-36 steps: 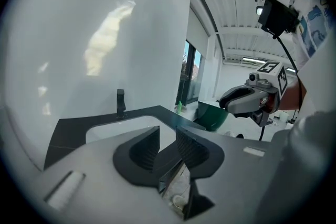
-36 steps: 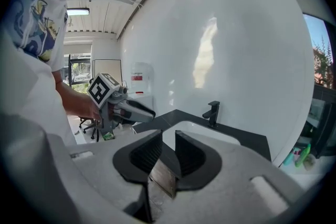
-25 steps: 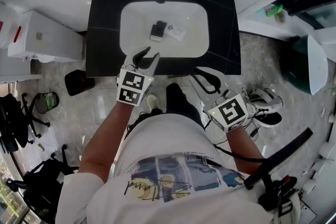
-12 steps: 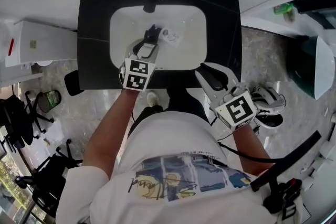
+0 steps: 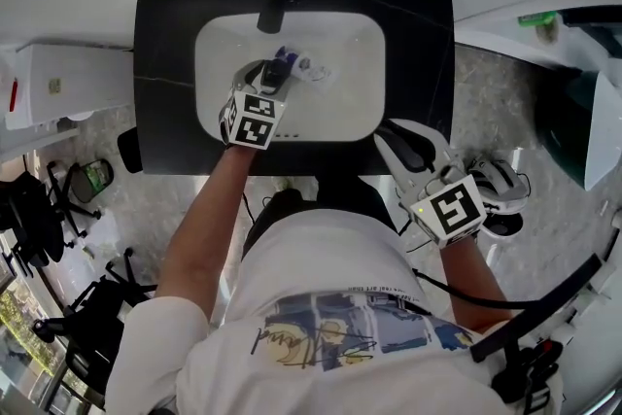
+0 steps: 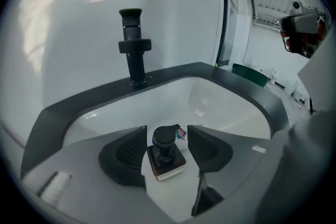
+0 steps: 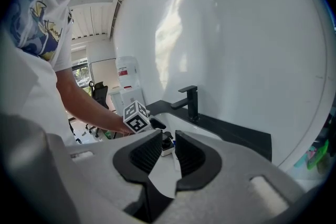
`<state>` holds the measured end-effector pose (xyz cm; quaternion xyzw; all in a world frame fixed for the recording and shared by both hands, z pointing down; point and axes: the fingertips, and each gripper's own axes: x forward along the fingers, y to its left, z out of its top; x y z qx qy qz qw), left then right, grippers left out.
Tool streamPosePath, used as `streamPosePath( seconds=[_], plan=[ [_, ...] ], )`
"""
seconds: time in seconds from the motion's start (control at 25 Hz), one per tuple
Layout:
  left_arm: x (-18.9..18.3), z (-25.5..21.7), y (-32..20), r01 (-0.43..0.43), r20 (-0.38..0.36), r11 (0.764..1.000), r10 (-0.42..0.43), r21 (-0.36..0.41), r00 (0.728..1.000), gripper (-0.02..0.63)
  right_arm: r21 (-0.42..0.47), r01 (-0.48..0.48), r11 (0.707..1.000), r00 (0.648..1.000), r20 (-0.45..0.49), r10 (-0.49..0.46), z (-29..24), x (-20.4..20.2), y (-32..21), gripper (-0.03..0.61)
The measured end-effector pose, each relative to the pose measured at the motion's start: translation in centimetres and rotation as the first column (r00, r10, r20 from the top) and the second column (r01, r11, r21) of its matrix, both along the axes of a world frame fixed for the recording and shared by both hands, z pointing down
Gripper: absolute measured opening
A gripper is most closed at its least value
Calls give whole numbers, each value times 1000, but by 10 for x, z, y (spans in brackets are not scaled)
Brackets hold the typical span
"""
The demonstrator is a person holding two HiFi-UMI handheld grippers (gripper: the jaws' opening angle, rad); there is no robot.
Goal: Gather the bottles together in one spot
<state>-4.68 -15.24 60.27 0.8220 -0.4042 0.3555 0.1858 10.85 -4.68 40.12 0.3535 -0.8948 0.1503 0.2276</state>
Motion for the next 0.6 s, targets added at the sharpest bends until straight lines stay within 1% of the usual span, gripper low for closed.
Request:
streamPosePath(
  seconds=[0.24, 0.36, 0.44, 0.56, 0.6],
  plan=[
    [7, 20, -7, -30, 12, 999, 31, -35, 999, 255, -23, -1, 1000, 1000, -13, 0, 5, 8, -7, 77],
    [6, 29, -9, -37, 14, 998, 38, -51, 999, 245, -28, -2, 1000, 1000, -12, 2, 7, 8, -10, 77],
    [5, 33, -10, -38, 17, 998, 39, -59, 999, 233, -32, -1, 999, 1000, -10, 1, 8, 8, -10, 77],
    [6, 35, -10, -47, 24, 997, 48, -57, 999, 184, -36, -3, 999, 1000, -9, 3, 10, 9, -11, 77],
    [6, 36, -9, -49, 24, 997, 50, -56, 998, 184, -36, -5, 999, 1000, -9, 5, 11, 9, -12, 77]
  ],
)
